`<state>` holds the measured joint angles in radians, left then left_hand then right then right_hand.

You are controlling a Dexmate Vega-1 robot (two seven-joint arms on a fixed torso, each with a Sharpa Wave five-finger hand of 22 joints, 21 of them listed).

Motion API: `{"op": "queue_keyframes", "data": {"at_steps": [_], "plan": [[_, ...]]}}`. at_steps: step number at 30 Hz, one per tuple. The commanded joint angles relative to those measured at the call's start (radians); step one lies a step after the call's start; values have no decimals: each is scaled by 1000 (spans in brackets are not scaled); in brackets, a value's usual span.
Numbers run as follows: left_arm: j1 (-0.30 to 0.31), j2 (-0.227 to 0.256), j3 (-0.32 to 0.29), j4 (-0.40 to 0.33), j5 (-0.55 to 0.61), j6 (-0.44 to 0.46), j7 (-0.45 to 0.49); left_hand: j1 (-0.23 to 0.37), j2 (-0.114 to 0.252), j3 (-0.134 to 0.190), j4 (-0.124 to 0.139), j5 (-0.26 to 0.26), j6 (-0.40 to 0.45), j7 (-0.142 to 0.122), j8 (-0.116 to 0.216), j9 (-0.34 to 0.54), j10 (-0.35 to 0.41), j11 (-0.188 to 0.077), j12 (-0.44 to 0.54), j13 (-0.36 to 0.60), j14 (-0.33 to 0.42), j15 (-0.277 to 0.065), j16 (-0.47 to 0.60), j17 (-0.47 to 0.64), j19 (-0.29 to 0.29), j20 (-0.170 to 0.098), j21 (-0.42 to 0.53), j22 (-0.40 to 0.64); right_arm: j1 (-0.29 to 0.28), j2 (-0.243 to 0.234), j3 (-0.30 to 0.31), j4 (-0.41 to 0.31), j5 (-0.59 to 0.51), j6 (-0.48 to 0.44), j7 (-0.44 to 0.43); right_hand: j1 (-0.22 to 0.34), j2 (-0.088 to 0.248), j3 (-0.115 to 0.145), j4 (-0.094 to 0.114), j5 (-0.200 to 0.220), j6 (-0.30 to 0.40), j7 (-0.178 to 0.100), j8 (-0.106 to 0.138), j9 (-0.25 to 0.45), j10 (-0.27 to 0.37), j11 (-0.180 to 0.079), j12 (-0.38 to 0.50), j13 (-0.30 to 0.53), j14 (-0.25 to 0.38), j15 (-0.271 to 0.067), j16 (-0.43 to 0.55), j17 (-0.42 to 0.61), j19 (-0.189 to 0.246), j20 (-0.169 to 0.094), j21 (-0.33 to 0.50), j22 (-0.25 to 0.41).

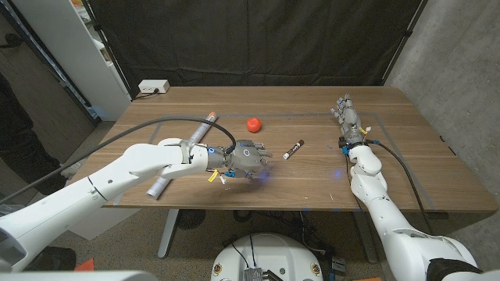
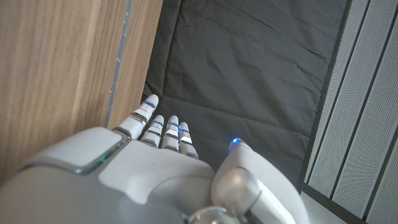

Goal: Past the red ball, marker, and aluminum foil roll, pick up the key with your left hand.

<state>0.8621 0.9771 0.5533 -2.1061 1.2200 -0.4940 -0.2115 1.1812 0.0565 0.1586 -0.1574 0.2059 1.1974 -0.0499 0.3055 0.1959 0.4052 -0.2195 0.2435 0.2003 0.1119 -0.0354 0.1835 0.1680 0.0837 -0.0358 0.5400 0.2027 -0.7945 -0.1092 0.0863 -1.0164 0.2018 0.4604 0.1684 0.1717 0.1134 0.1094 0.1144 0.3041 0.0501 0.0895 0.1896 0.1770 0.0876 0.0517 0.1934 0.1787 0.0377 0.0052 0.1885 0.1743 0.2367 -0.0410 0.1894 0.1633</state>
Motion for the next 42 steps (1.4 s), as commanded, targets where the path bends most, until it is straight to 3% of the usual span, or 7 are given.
{"op": "queue_keyframes", "data": {"at_steps": [1, 6, 23, 34, 42], "plan": [[62, 31, -36, -49, 27, 80, 75, 15, 6, 5, 0, -2, 63, 7, 17, 6, 1, 5, -1, 2, -6, -169, -3, 0, 4, -43, 7, 1, -41, -27, -22, -97, -25, -32, -27, 5, -4, 0, -3, 8, 13, -3, 2, 3, 16, -1, 2, 5, 14, -5, 0, 3, 7, -14, -2, 3], [93, 41, -58, -63, 23, 116, 115, 18, 7, 6, 0, -3, 63, 12, 15, 6, 7, 6, 0, 2, -4, -168, -2, 0, 4, -44, 8, 1, -61, -44, -32, -139, -41, -50, -42, 5, -4, 0, -4, 9, 28, -19, 7, 3, 24, -4, 4, 5, 22, -7, 2, 2, 13, -15, 0, 3], [185, 59, -114, -94, 3, 219, 228, 27, 9, 10, -1, -8, 60, 14, 11, 7, 22, 6, 4, 3, 0, -169, -1, 0, 7, -49, 11, 2, -97, -89, -68, -230, -78, -78, -81, 6, -5, -1, -5, 10, 40, -21, 8, 3, 38, -7, 7, 5, 33, -11, 3, 2, 21, -16, 1, 3], [216, 53, -144, -100, -20, 267, 278, 30, 7, 11, -1, -10, 58, 17, 10, 9, 26, 6, 4, 3, 2, -170, -2, 0, 7, -49, 12, 2, -108, -106, -77, -259, -84, -87, -98, 6, -6, -1, -6, 10, 51, -24, 10, 3, 46, -9, 7, 5, 41, -13, 4, 2, 28, -19, 2, 3], [204, 45, -152, -90, -68, 258, 279, 34, 9, 12, -1, -12, 52, 21, 11, 16, 34, 8, 6, 4, 5, -172, -1, 0, 7, -49, 14, 2, -116, -115, -81, -277, -82, -93, -100, 7, -6, -1, -6, 11, 52, -23, 9, 2, 47, -8, 7, 5, 42, -14, 3, 2, 28, -19, 1, 3]]}}
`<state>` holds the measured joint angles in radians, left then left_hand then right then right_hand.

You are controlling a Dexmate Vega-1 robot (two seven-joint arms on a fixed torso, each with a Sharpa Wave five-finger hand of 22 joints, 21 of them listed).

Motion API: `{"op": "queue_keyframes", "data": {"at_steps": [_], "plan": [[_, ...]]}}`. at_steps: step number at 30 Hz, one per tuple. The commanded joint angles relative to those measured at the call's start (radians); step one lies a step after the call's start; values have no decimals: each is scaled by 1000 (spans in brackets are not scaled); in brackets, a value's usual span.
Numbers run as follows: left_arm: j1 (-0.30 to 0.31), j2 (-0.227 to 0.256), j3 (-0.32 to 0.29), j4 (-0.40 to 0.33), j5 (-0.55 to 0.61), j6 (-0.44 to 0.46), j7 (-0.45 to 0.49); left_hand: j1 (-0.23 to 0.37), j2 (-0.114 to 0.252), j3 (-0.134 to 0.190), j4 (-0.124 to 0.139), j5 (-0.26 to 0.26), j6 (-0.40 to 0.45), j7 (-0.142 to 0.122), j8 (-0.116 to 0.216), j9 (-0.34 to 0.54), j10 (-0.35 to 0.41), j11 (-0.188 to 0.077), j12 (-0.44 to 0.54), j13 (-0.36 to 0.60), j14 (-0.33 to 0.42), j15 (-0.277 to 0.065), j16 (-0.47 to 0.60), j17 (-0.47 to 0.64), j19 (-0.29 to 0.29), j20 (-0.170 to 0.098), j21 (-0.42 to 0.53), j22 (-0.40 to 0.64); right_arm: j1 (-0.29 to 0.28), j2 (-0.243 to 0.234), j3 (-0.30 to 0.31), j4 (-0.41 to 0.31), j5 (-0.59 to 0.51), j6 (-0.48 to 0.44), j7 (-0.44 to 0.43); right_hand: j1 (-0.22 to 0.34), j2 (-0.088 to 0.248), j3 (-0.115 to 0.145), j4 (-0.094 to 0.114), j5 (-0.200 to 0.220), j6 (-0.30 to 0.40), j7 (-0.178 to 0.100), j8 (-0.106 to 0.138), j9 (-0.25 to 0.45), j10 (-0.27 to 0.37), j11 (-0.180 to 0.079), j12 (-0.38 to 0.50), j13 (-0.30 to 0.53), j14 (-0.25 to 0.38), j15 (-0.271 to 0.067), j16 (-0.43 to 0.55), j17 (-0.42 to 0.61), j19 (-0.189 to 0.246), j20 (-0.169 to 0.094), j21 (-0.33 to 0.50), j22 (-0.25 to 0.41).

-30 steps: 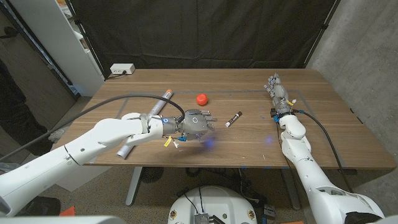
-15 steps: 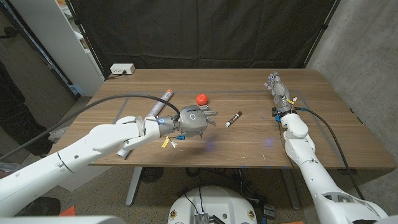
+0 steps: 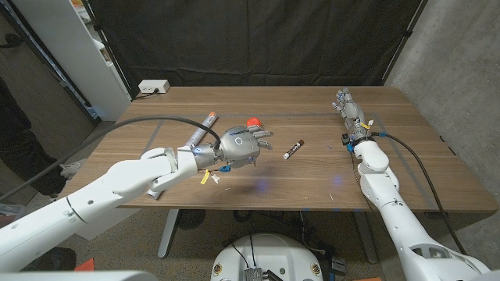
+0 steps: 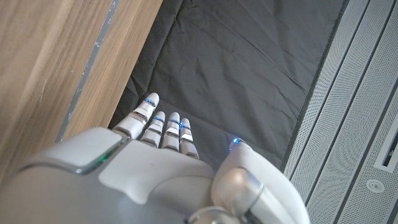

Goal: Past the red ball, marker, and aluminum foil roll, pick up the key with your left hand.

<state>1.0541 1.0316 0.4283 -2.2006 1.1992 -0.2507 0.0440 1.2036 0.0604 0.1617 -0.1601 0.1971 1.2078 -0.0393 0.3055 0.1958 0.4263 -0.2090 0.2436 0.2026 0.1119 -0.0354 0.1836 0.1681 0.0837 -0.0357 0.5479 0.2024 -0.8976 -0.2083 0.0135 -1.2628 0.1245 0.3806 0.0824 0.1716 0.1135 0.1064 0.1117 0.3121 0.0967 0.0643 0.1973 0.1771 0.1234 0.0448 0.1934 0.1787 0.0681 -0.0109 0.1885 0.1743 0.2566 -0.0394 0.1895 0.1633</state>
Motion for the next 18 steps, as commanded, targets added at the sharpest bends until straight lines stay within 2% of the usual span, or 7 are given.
{"op": "queue_keyframes", "data": {"at_steps": [1, 7, 9, 10, 18], "plan": [[15, -11, -28, 3, -41, 20, 29, 12, 5, 10, 2, -3, 41, 10, 11, 17, 13, -3, 7, 2, 6, -172, -1, 0, 7, -48, 6, 2, -15, -17, -9, -34, -6, -14, -16, 7, -6, 2, -4, 3, 6, 1, 2, 2, 12, -1, 7, 5, 11, 2, 3, 2, 8, -21, 1, 3], [35, -23, -53, 0, -68, 46, 65, 14, 5, 11, 3, -5, 41, 10, 13, 23, 18, -3, 8, 2, 7, -172, -2, 0, 8, -49, 7, 2, -20, -21, -10, -41, -3, -15, -17, 7, -6, 1, -4, 3, 8, 1, 1, 2, 13, -1, 6, 5, 12, 2, 2, 2, 8, -20, 1, 3], [37, -27, -59, -1, -73, 51, 74, 16, 5, 12, 3, -7, 44, 32, 18, 29, 20, -3, 7, 2, 9, -173, -2, 0, 6, -51, 8, 2, -21, -22, -11, -43, -3, -17, -17, 7, -6, 1, -4, 3, 11, 1, 2, 2, 14, 0, 6, 5, 13, 2, 2, 2, 8, -21, 1, 3], [38, -30, -60, -1, -74, 53, 78, 16, 5, 12, 3, -7, 45, 34, 18, 30, 20, -3, 7, 2, 9, -173, -2, 0, 7, -50, 8, 2, -21, -22, -12, -43, -2, -17, -16, 7, -7, 1, -4, 3, 12, 2, 2, 2, 15, 0, 6, 5, 13, 2, 2, 2, 8, -21, 0, 3], [34, -47, -64, 0, -86, 53, 114, 18, 6, 13, 3, -9, 47, 35, 22, 37, 27, -2, 9, 3, 10, -173, -3, 0, 6, -55, 9, 2, -25, -28, -18, -52, -9, -16, -20, 7, -7, 1, -4, 3, 15, 1, 2, 2, 18, -1, 6, 5, 14, 1, 2, 2, 9, -22, 0, 3]]}}
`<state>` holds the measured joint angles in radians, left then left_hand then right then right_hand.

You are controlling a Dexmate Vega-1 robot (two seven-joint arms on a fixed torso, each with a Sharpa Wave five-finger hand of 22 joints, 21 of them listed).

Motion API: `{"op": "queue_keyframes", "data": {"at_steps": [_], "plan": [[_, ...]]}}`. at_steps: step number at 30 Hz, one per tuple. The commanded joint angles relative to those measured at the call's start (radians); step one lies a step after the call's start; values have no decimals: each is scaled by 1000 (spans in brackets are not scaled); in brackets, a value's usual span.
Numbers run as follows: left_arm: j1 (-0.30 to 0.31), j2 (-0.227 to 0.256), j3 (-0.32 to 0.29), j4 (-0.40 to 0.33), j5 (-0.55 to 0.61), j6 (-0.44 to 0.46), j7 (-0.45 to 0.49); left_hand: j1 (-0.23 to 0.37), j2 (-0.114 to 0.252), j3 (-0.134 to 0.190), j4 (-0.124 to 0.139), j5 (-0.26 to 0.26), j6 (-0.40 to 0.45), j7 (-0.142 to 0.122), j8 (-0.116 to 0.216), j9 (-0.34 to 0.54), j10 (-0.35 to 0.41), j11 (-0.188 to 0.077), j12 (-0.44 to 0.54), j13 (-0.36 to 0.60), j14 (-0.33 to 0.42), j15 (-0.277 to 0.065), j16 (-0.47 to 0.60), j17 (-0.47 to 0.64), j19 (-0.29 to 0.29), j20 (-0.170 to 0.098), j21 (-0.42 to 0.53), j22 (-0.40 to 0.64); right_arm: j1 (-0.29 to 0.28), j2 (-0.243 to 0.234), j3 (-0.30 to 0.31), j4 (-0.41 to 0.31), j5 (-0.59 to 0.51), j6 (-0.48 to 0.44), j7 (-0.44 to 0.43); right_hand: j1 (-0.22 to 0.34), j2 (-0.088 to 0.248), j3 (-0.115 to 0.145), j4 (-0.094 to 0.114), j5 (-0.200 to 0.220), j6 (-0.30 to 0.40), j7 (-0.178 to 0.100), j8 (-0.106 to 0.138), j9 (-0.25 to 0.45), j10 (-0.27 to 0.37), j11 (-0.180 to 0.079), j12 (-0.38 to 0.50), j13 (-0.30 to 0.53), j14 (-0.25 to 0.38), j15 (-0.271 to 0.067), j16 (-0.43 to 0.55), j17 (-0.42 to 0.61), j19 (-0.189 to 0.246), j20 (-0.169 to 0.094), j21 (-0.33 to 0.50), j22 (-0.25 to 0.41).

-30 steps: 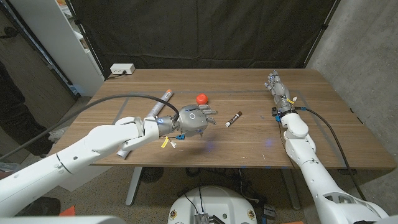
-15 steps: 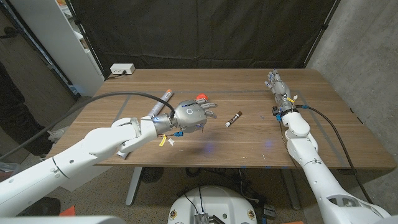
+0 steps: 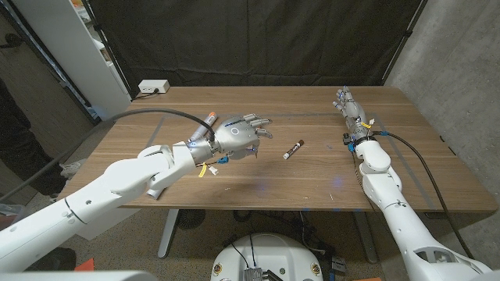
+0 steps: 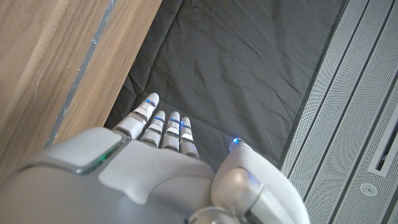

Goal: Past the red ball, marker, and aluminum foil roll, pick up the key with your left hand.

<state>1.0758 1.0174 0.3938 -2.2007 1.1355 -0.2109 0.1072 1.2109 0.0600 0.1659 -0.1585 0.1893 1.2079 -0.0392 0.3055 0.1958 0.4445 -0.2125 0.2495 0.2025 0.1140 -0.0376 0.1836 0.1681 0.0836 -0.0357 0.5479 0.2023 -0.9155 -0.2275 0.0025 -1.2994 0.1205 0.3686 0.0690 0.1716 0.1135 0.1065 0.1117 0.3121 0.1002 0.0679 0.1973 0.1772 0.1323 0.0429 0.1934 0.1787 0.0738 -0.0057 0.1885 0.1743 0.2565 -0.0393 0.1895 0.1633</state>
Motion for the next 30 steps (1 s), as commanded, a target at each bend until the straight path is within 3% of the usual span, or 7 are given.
{"op": "queue_keyframes", "data": {"at_steps": [1, 14, 20, 30], "plan": [[10, -36, -30, 1, -30, 11, 53, 11, 6, 9, 2, -2, 47, 35, 22, 37, 10, 2, 3, 3, 8, -171, -3, 0, 6, -55, 9, 2, -8, -11, -8, -19, -8, -5, -8, 7, -7, 1, -4, 3, 12, -3, 2, 2, 9, 2, 6, 5, 9, -5, 2, 2, 9, -22, 0, 3], [-7, -70, -42, 1, -82, 10, 52, 15, 16, 16, 4, -5, 19, 43, 21, 56, 15, 3, 2, 3, 10, -172, -3, 0, -3, -51, 10, 2, -17, -17, -14, -39, -12, -9, -17, 8, -8, 0, -5, 4, 18, -4, 1, 1, 18, 1, 6, 5, 15, -8, 2, 2, 13, -23, 0, 3], [-7, -79, -54, 6, -117, -4, 60, 17, 31, 22, 8, -7, -13, 62, 22, 81, 26, 3, 3, 5, 10, -169, -2, -1, -7, -47, 12, 3, -24, -18, -17, -47, -15, -11, -24, 8, -8, 0, -6, 4, 19, -3, 0, 1, 17, -1, 5, 5, 16, -8, 1, 2, 14, -24, 0, 3], [-11, -90, -69, 21, -151, -29, 76, 19, 39, 25, 8, -8, -22, 62, 31, 103, 26, 4, 0, 6, 12, -169, -3, -1, -9, -48, 14, 3, -31, -23, -19, -65, -22, -18, -36, 9, -8, 0, -6, 4, 19, -3, -1, 1, 18, -2, 4, 5, 16, -9, 0, 2, 14, -24, -1, 3]]}}
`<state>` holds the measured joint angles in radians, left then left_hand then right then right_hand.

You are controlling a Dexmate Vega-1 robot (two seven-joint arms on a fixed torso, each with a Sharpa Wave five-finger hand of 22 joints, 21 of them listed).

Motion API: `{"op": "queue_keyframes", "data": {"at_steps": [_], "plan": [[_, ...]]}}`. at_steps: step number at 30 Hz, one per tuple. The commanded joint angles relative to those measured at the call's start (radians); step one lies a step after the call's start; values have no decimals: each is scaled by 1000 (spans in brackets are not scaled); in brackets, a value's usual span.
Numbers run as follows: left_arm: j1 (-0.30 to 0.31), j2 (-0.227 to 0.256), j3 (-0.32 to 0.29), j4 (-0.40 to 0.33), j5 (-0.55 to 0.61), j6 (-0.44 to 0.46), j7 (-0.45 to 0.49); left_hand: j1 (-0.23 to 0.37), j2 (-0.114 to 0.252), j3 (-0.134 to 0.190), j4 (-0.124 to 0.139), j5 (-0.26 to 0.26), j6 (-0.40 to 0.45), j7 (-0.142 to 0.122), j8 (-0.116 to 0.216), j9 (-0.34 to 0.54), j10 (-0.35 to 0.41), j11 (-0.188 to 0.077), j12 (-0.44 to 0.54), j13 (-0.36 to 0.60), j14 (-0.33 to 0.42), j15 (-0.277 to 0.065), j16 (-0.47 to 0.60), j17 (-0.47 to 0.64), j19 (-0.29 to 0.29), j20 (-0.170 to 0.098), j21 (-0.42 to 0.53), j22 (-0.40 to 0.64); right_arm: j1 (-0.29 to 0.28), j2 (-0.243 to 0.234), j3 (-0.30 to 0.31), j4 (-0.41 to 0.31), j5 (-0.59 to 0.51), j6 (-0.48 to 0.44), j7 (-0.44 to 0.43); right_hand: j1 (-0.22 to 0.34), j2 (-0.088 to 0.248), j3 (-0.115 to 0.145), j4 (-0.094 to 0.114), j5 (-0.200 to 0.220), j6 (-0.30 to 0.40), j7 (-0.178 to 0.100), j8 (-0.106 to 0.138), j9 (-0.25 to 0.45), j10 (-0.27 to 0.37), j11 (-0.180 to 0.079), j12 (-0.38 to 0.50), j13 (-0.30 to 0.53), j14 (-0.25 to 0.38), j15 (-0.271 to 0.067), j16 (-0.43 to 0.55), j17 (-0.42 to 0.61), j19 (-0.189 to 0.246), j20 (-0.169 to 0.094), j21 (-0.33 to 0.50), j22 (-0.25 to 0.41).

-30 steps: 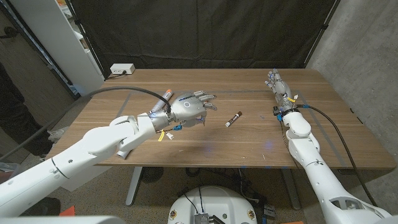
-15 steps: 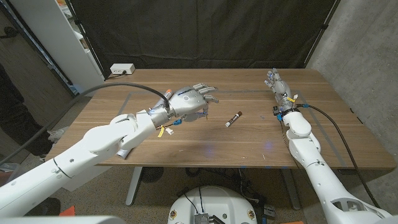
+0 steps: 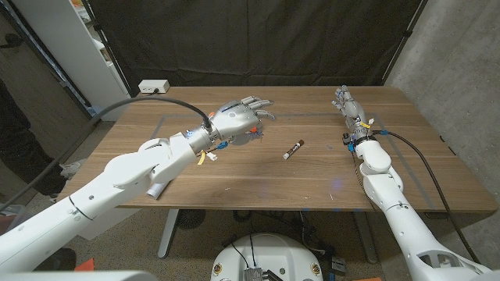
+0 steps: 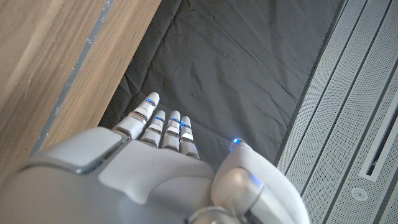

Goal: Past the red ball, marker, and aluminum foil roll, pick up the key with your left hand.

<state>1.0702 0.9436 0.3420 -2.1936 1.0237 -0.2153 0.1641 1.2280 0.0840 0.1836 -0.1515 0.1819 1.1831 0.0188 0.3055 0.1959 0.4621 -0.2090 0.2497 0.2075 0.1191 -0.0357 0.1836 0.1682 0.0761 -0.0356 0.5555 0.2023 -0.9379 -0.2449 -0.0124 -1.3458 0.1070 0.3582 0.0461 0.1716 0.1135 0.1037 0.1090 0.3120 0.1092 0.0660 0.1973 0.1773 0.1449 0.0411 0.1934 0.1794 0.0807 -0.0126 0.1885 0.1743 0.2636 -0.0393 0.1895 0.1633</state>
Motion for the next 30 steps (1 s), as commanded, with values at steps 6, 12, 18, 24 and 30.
{"op": "queue_keyframes", "data": {"at_steps": [6, 12, 18, 24, 30], "plan": [[-7, -25, -33, 23, -74, -49, 39, 3, 16, 8, 1, -1, 5, 2, 37, 112, 11, 1, 0, 2, 7, -171, -3, -2, -3, -48, 7, 3, -7, -6, -8, -23, -13, -10, -19, 9, -8, 3, -4, 5, 10, -2, -2, 1, 5, 0, 3, 5, 9, -1, 0, 1, 7, -24, -1, 3], [0, -34, -52, 28, -94, -62, 58, 5, 14, 9, -1, -1, 5, 6, 43, 123, 17, 1, 1, 2, 8, -172, -3, -2, -3, -49, 9, 3, -4, -6, -12, -23, -15, -12, -22, 9, -8, 3, -4, 5, 10, -2, -3, 1, 6, -1, 2, 5, 10, -1, -1, 1, 7, -24, -2, 3], [8, -44, -66, 32, -93, -71, 85, 7, 14, 10, -2, -1, 3, 9, 47, 132, 19, 1, 1, 3, 9, -172, -3, -2, -4, -49, 10, 3, 1, -7, -16, -20, -21, -10, -27, 10, -8, 3, -4, 5, 10, -2, -3, 1, 5, 0, 2, 5, 10, -1, -1, 1, 6, -24, -2, 3], [12, -62, -79, 46, -113, -84, 121, 8, 13, 10, -3, -1, 1, 10, 50, 140, 24, 1, 2, 3, 11, -171, -3, -2, -4, -49, 12, 3, 6, -7, -21, -14, -25, -8, -29, 10, -8, 2, -5, 6, 10, -1, -4, 1, 6, -1, 1, 5, 11, -1, -1, 1, 6, -25, -2, 3], [6, -81, -87, 70, -141, -110, 154, 8, 14, 11, -3, -2, 0, 9, 55, 150, 28, 2, 2, 4, 13, -171, -3, -2, -3, -50, 14, 3, 12, -7, -25, -9, -28, -4, -32, 10, -8, 2, -5, 6, 10, -2, -5, 1, 6, 0, 0, 5, 11, -1, -2, 2, 6, -25, -3, 3]]}}
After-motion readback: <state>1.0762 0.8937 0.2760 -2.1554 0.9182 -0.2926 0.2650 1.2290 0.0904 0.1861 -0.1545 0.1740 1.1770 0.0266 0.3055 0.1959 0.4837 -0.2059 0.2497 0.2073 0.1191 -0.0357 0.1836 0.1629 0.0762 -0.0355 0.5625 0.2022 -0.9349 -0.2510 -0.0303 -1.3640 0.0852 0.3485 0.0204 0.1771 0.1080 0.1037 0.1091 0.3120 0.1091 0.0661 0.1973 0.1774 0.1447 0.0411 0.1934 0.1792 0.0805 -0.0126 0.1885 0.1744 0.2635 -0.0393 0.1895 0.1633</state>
